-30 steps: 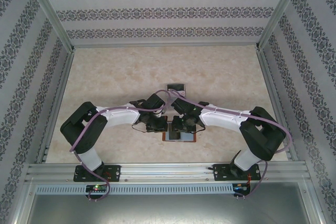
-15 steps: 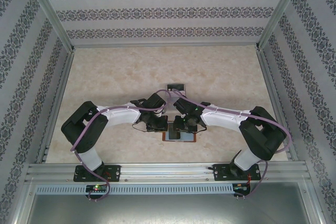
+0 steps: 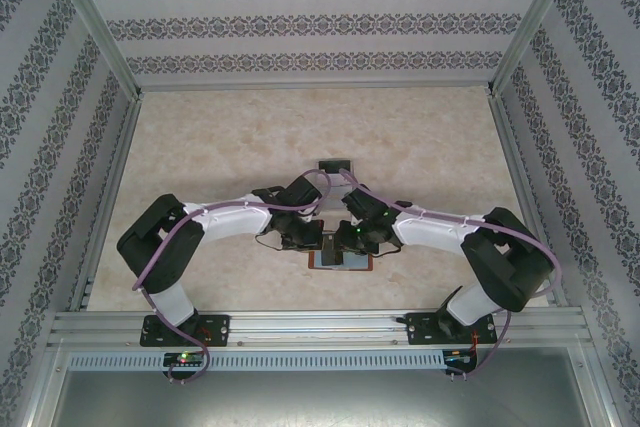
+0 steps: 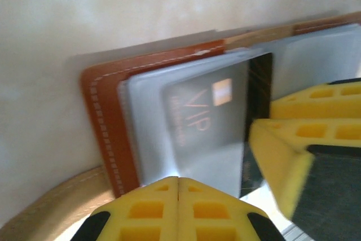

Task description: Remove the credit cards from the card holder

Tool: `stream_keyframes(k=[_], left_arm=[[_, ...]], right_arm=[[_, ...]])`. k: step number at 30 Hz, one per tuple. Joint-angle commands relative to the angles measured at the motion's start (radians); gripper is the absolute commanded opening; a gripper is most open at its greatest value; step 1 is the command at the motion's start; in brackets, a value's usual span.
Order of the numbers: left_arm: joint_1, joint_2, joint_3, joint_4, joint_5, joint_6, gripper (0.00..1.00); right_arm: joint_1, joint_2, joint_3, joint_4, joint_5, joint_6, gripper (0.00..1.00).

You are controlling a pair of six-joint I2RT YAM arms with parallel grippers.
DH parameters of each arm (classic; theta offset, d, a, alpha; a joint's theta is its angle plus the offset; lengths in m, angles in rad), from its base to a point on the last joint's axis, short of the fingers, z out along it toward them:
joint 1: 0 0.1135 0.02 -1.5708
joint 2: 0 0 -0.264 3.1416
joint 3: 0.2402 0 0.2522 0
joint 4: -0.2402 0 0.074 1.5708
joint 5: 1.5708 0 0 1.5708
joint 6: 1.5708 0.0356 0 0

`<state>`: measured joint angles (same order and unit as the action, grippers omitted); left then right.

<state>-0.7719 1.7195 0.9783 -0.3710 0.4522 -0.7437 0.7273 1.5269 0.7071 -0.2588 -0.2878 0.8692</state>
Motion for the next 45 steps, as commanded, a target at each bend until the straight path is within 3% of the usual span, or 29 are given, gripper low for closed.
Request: stream_keyframes(k=[1, 29, 36, 45], left_arm=[[-0.025, 0.008, 0.035, -0.023, -0.006, 0.008, 0.00], [-0.029, 0.071, 0.023, -0.051, -0.046, 0.021, 0.00], [-0.029, 0.053, 0.014, -0.052, -0.058, 0.017, 0.00], [-0.029, 0.043, -0.003, -0.046, -0.062, 0.009, 0.00]], right_arm=[[-0.015, -0.021, -0.030, 0.044, -0.032, 0.021, 0.24], [-0.077, -0.103, -0.168, 0.330, -0.203, 0.095, 0.13], [-0.085, -0.120, -0.178, 0.298, -0.172, 0.088, 0.07], [-0.103, -0.223, -0.155, 0.085, -0.050, 0.017, 0.02]])
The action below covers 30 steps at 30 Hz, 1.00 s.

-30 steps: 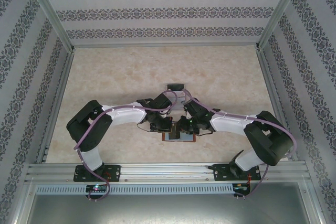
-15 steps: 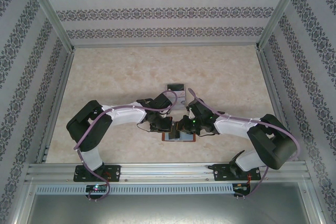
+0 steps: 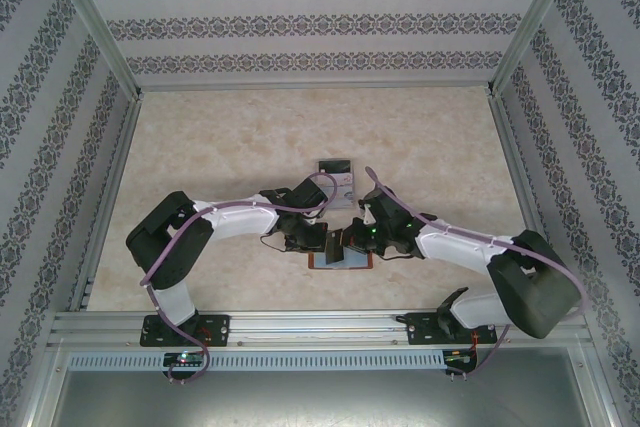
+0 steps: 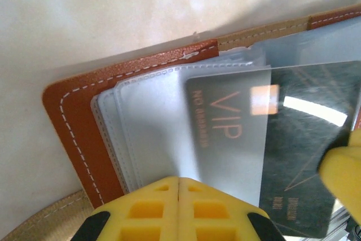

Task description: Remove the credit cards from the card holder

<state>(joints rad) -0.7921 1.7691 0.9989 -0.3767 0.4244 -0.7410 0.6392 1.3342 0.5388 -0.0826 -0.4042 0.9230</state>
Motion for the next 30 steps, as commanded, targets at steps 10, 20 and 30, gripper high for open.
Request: stream_keyframes(k=[10, 20, 30], left_arm=[[-0.009, -0.007, -0.028, -0.034, -0.031, 0.004, 0.00], [-0.009, -0.009, -0.029, -0.036, -0.032, 0.007, 0.00], [-0.009, -0.010, -0.024, -0.041, -0.031, 0.009, 0.00]], right_arm=[[-0.029, -0.098, 0.031, -0.218, 0.137, -0.072, 0.02], [-0.026, -0.090, 0.041, -0.233, 0.138, -0.076, 0.02], [-0.010, -0.060, 0.053, -0.173, 0.066, -0.070, 0.08]])
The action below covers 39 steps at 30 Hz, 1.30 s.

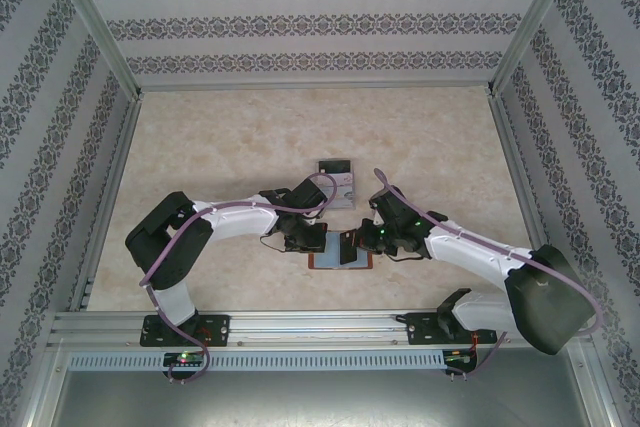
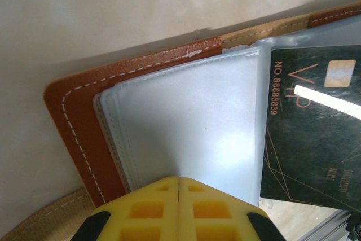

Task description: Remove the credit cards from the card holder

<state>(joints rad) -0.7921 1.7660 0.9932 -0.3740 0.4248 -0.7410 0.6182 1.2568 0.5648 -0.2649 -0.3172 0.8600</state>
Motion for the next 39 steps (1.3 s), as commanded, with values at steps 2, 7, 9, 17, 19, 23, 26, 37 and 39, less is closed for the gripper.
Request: stream_keyframes(k=[2, 7, 9, 17, 19, 23, 26, 37, 39], left_arm=[[-0.009, -0.008, -0.019, -0.044, -0.032, 0.007, 0.00], [-0.009, -0.021, -0.021, -0.048, -0.035, 0.006, 0.00], [-0.009, -0.025, -0.022, -0.051, -0.036, 0.007, 0.00], [-0.009, -0.040, -0.047, -0.049, -0.048, 0.000, 0.00], [-0.009, -0.047, -0.058, -0.049, -0.052, -0.001, 0.00], [-0.006, -0.073, -0.078, -0.062, -0.071, 0.001, 0.00], [0.005, -0.096, -0.087, -0.086, -0.089, 0.013, 0.00], [0.022, -0.121, -0.066, -0.129, -0.115, 0.046, 0.01], [0.022, -0.123, -0.058, -0.133, -0.121, 0.052, 0.01]], right_arm=[[0.016, 0.025, 0.035, 0.010, -0.024, -0.004, 0.12], [0.028, 0.043, 0.050, 0.007, -0.026, 0.002, 0.13], [0.032, 0.053, 0.056, 0.005, -0.026, 0.004, 0.12], [0.046, 0.075, 0.073, 0.001, -0.013, 0.001, 0.08], [0.051, 0.090, 0.084, 0.004, -0.018, -0.001, 0.08], [0.070, 0.131, 0.112, 0.010, -0.025, -0.005, 0.07], [0.084, 0.159, 0.137, 0.013, -0.022, -0.004, 0.07], [0.052, 0.134, 0.259, -0.168, -0.008, -0.207, 0.01], [0.049, 0.123, 0.303, -0.240, -0.008, -0.337, 0.01]])
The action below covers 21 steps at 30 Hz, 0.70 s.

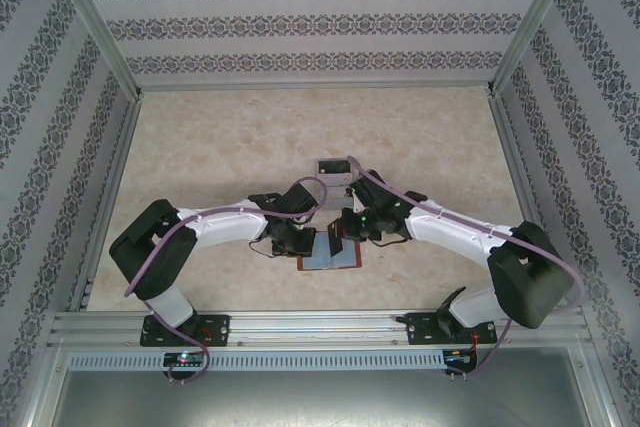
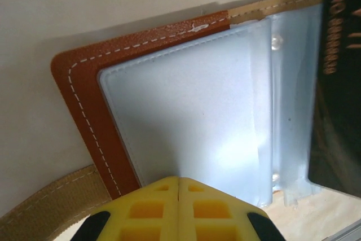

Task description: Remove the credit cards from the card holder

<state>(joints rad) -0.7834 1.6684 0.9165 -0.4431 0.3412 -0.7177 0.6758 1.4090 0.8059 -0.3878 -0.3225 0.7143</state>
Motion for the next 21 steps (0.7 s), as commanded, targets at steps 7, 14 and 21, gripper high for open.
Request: stream_keyframes(k=[7, 14, 21], left_arm=[[0.015, -0.049, 0.042, -0.084, -0.103, 0.044, 0.03], [0.025, -0.079, 0.050, -0.101, -0.142, 0.052, 0.09], [0.059, -0.124, -0.005, -0.055, -0.132, 0.023, 0.14]], right_arm=[[-0.042, -0.004, 0.183, -0.357, 0.027, -0.700, 0.00], [-0.076, 0.066, 0.292, -0.505, 0.094, -1.229, 0.00], [-0.105, 0.185, 0.486, -0.614, 0.097, -1.484, 0.00]])
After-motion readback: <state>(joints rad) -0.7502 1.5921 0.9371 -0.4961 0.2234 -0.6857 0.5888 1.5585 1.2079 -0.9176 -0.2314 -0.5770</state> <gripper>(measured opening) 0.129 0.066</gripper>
